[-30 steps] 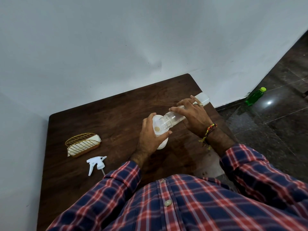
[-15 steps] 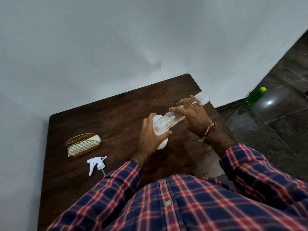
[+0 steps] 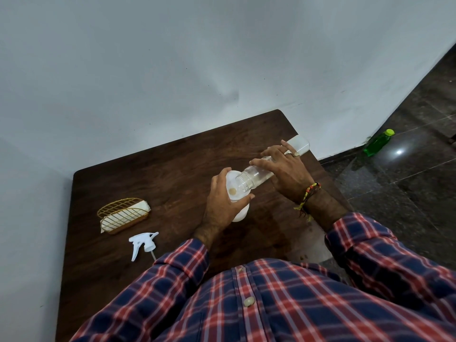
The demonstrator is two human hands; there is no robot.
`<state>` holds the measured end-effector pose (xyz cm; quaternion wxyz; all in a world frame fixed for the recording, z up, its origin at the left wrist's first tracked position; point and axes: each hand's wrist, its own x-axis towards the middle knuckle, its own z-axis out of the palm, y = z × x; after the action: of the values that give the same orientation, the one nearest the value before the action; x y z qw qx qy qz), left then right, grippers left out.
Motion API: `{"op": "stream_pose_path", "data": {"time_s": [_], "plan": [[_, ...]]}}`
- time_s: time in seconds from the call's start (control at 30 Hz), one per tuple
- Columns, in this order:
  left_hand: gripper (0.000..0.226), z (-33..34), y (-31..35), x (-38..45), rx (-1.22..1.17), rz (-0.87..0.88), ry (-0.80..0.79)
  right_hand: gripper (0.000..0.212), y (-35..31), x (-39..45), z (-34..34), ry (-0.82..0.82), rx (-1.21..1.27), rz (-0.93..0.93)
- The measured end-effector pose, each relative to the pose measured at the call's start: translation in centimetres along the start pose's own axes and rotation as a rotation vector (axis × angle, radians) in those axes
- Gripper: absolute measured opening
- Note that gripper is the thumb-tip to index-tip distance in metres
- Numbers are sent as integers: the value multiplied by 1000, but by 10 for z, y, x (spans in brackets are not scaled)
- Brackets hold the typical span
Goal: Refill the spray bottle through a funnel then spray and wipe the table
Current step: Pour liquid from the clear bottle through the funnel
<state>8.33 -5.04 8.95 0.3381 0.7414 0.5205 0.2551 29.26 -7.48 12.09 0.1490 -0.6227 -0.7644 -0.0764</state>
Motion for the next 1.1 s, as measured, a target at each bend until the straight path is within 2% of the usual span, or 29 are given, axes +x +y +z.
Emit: {"op": "stream_pose_path", "data": {"time_s": [1.1], "plan": [[92,-2,2,-1,-5,-6,0,63,-2,2,-1,17,-2,-20]]}}
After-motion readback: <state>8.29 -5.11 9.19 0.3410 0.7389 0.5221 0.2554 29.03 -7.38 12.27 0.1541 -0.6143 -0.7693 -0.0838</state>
